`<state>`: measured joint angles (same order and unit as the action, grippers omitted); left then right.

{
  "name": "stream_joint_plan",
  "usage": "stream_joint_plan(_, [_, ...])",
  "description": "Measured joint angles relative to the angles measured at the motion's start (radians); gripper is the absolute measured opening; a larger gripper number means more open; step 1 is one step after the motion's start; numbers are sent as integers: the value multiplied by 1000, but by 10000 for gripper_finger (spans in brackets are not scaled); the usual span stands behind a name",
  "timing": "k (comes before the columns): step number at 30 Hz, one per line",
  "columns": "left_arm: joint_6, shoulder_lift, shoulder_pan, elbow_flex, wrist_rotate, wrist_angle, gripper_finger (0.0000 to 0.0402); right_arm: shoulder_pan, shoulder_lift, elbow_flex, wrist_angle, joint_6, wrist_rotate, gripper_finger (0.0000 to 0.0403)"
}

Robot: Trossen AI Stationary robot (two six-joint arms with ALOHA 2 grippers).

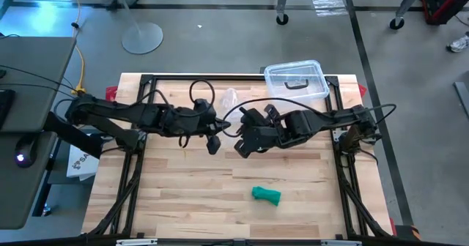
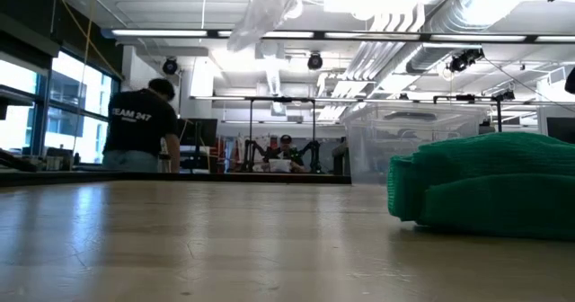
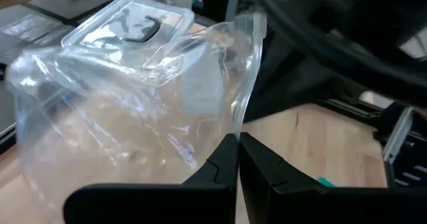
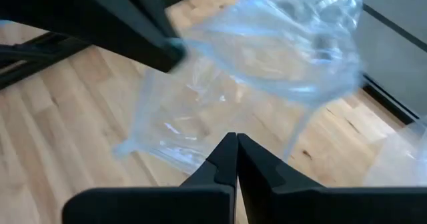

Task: Roll bandage
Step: Open the transparent zip bag

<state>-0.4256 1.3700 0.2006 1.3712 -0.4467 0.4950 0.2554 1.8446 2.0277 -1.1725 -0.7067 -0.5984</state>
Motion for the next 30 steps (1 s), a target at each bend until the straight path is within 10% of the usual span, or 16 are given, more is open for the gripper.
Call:
stream_joint_plan(12, [121,-17,38,0,73,-90,0,6,-6,0,228,118,7,0])
stream_joint_plan(19, [183,-18,52,0,279,-126,0,0,-15,0,268,188,7,8])
stream_joint_plan(24, [198,-25,57,3,411,-155,0,2,-24,0,276,192,17,67])
stream_joint_plan(30, [169,-75,58,27,297,-105,0,1,-25,0,270,183,33,186])
